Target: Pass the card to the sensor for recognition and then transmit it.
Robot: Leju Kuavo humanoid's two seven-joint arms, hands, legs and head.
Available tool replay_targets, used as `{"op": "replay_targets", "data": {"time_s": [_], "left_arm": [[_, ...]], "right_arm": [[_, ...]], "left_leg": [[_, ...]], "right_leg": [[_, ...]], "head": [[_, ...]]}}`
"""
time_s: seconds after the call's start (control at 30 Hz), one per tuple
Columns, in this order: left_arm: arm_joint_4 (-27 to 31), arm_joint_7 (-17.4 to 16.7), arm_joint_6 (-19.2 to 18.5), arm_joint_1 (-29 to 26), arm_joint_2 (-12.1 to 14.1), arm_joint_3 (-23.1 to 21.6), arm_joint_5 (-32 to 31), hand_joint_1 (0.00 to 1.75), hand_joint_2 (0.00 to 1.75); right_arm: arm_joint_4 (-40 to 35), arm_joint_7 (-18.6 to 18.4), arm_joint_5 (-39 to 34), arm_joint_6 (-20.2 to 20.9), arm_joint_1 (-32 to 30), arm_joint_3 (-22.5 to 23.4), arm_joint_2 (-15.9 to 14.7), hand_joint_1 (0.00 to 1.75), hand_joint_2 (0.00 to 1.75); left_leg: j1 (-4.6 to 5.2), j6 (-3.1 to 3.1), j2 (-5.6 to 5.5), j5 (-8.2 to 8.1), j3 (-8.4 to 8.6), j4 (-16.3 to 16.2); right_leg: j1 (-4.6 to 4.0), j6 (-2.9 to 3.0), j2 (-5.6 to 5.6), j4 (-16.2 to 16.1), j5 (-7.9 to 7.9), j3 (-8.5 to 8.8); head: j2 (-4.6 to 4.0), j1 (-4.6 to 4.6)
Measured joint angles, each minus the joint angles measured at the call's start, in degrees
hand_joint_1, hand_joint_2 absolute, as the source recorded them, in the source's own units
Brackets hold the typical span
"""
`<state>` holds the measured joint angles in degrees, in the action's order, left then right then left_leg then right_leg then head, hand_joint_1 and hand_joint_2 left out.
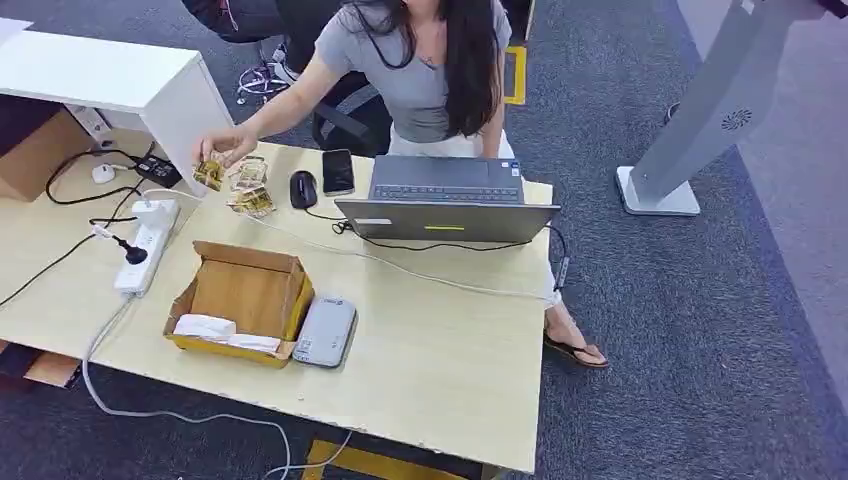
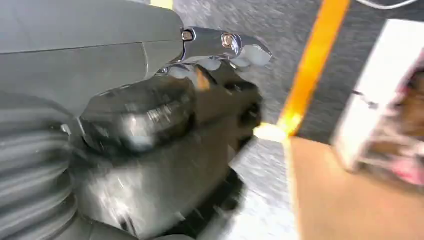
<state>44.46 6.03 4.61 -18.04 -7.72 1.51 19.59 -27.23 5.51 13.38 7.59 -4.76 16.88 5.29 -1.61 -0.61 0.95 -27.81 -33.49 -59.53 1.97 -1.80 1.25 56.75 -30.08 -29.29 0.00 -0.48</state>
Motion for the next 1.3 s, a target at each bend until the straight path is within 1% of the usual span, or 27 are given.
{"op": "replay_targets", "data": {"time_s": [0.23,0.4,0.43,0.57,0.63,0.73,0.8,0.93,1.03,1.2,1.3], "left_arm": [[8.33,2.99,2.25,-2.48,-2.58,0.37,7.01,0.00,1.75],[9.62,3.58,2.78,-2.84,-3.06,0.50,8.15,0.00,1.75],[14.14,5.53,3.78,-4.21,-4.42,1.31,11.65,0.00,1.75],[18.69,7.17,3.19,-4.89,-6.03,3.26,13.70,0.00,1.75],[20.13,7.52,1.99,-4.81,-6.45,4.77,13.94,0.00,1.75],[21.61,7.25,-0.51,-4.07,-6.73,9.03,13.87,0.00,1.75],[22.46,6.34,-2.70,-3.39,-6.75,12.34,13.46,0.00,1.75],[23.27,4.74,-7.26,-1.69,-6.82,17.32,12.23,0.00,1.75],[23.93,3.72,-11.57,0.08,-6.84,21.93,10.84,0.00,1.75],[24.95,2.99,-18.85,3.11,-6.73,29.32,9.22,0.00,1.75],[25.24,2.21,-23.00,4.14,-6.47,32.86,8.69,0.00,1.75]], "right_arm": [[-3.04,1.33,3.76,2.95,1.29,7.30,2.36,0.00,1.75],[-3.74,1.40,4.39,3.52,1.43,8.72,2.67,0.00,1.75],[-6.06,1.44,6.78,4.91,1.83,12.98,4.20,0.00,1.75],[-9.33,-1.10,9.88,5.37,2.09,18.75,6.32,0.00,1.75],[-10.56,-2.98,11.15,5.40,1.90,20.59,6.82,0.00,1.75],[-11.15,-5.21,13.22,5.37,1.96,22.05,6.88,0.00,1.75],[-11.30,-6.39,14.47,5.37,2.10,22.79,6.88,0.00,1.75],[-11.32,-8.44,16.78,5.31,2.49,24.26,6.88,0.00,1.75],[-11.32,-10.16,18.70,5.48,2.76,25.63,6.88,0.00,1.75],[-11.30,-12.51,21.88,5.97,3.24,27.84,6.88,0.00,1.75],[-11.26,-13.79,24.02,6.29,3.61,29.07,6.88,0.00,1.75]], "left_leg": [[0.00,0.00,-0.05,0.00,0.01,0.00],[-0.01,0.00,-0.05,0.00,0.01,0.00],[0.00,0.00,-0.05,0.02,0.01,-0.01],[0.00,0.00,-0.09,0.02,0.01,-0.01],[0.00,0.00,-0.10,0.02,0.00,0.00],[-0.01,-0.01,-0.10,0.03,0.00,0.00],[-0.02,-0.01,-0.11,0.03,0.01,0.00],[-0.03,-0.01,-0.11,0.04,0.01,0.00],[-0.03,-0.01,-0.11,0.04,0.00,0.00],[-0.03,-0.03,-0.11,0.06,0.00,0.00],[-0.05,-0.05,-0.08,0.08,0.00,-0.01]], "right_leg": [[0.00,0.00,0.06,0.00,0.00,-0.06],[-0.01,0.00,0.06,0.00,0.00,-0.04],[-0.01,0.00,0.06,0.00,0.00,-0.03],[0.00,0.00,0.09,0.00,0.00,-0.07],[0.00,0.00,0.11,0.00,-0.01,0.00],[-0.01,0.01,0.10,0.00,0.00,0.00],[-0.01,0.01,0.11,0.01,0.00,-0.05],[-0.02,0.01,0.11,0.01,-0.01,-0.07],[-0.02,0.01,0.11,0.01,0.00,-0.05],[-0.02,0.01,0.11,0.01,0.00,0.01],[-0.03,0.02,0.05,0.02,0.01,-0.03]], "head": [[0.00,0.07],[0.00,0.04],[0.00,0.09],[0.00,0.18],[0.00,0.17],[0.00,0.20],[0.00,0.20],[0.00,0.20],[0.00,0.20],[0.00,0.20],[0.00,0.22]]}}
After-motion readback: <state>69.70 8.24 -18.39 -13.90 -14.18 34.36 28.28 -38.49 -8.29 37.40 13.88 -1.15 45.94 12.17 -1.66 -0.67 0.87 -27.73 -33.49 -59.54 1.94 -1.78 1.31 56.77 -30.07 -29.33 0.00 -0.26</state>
